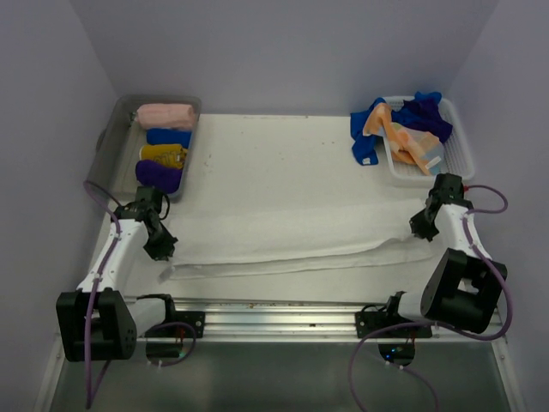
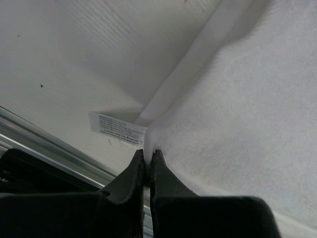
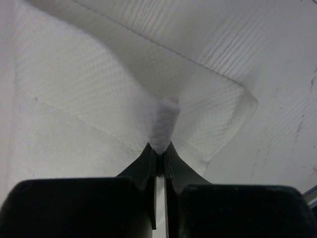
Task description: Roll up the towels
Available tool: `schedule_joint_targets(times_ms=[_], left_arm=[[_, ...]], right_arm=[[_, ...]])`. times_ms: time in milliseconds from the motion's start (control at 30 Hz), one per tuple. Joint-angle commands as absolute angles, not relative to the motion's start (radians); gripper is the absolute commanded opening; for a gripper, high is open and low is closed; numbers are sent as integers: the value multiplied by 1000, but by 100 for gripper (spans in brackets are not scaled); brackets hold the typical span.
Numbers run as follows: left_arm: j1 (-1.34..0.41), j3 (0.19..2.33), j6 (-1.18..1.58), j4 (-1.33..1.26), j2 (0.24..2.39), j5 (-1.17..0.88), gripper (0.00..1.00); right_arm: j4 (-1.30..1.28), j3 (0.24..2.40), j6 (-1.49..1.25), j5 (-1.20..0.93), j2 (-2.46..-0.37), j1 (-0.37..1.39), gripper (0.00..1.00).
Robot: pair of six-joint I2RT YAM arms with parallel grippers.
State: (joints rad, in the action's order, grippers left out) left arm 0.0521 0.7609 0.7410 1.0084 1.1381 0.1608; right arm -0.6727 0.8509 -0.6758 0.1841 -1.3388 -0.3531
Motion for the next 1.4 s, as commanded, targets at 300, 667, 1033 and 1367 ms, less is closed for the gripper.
schedule_joint_targets(times_ms=[300, 667, 1033, 1367], left_arm=[[61, 818, 738, 1057, 1095, 206, 0], [61, 776, 735, 1078, 1091, 201, 0], [60, 744, 721, 1095, 1098, 186, 34], [61, 874, 647, 1004, 1101, 123, 95]], right_arm=[[-669, 841, -630, 239, -1267, -388, 0], [-686, 781, -612, 264, -1221, -388, 0], [-680, 729, -629, 279, -1198, -390, 7], [-637, 795, -611, 158, -1091, -355, 73]])
